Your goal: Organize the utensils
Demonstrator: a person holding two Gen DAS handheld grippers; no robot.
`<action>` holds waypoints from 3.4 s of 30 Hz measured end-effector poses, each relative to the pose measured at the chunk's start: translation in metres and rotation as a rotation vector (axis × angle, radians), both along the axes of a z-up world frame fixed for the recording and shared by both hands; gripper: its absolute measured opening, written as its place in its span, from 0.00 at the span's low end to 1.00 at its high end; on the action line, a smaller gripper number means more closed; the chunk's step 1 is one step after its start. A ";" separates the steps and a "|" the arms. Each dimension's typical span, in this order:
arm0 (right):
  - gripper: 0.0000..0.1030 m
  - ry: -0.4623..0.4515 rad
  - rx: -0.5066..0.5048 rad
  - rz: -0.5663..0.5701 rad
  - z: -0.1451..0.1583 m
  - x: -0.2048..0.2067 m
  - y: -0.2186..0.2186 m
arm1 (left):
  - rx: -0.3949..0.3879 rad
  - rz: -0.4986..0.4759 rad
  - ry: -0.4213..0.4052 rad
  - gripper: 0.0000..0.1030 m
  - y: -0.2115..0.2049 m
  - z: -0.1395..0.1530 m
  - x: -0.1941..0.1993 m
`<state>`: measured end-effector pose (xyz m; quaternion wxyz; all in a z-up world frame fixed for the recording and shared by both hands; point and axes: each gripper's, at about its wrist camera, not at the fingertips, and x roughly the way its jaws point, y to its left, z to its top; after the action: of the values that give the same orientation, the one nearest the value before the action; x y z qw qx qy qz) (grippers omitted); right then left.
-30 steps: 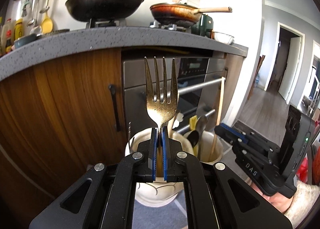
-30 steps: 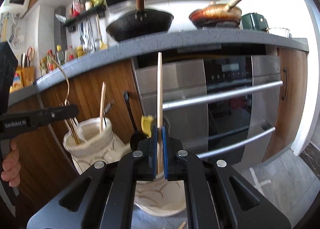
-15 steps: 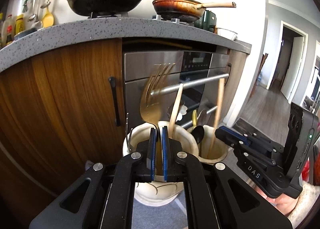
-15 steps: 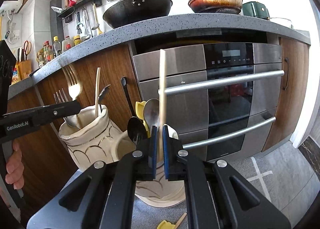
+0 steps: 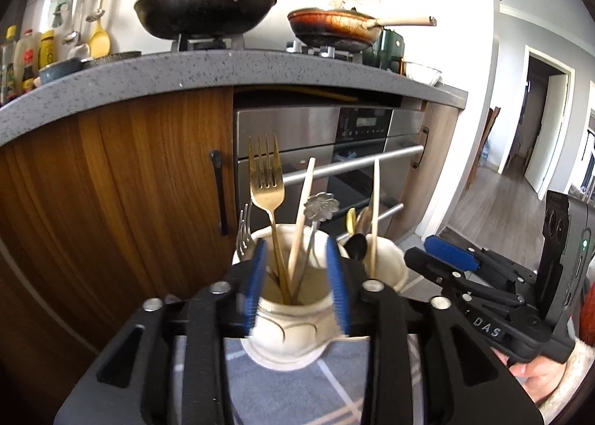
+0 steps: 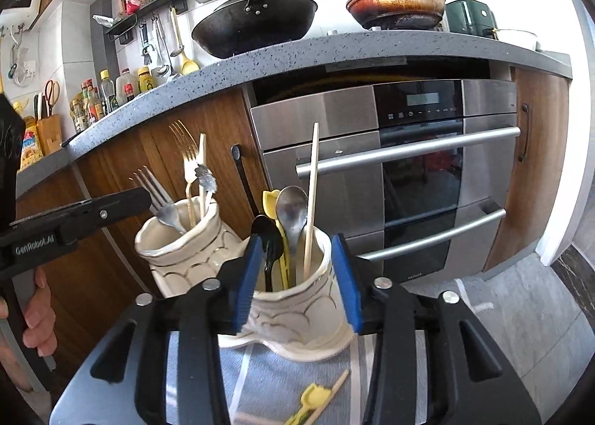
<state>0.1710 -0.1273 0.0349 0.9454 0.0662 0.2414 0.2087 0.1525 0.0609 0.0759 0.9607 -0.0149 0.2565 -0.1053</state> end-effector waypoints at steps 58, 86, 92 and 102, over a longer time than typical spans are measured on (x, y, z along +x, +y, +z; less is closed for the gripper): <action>0.24 0.330 -0.365 -0.049 -0.107 -0.046 0.052 | -0.115 0.087 0.180 0.84 0.022 -0.097 -0.076; 0.06 0.264 -0.215 -0.034 -0.076 -0.063 0.019 | -0.110 0.045 0.192 0.84 0.009 -0.100 -0.074; 0.06 0.236 -0.154 -0.086 -0.059 -0.065 -0.013 | -0.075 -0.037 0.227 0.84 -0.021 -0.107 -0.069; 0.06 0.235 -0.133 -0.158 -0.056 -0.061 -0.065 | 0.021 -0.240 0.365 0.66 -0.113 -0.143 -0.051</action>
<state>0.1102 -0.1923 -0.0207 0.9264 0.0460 0.3579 0.1078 0.1016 -0.0525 -0.0671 0.8791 0.0068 0.4271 -0.2115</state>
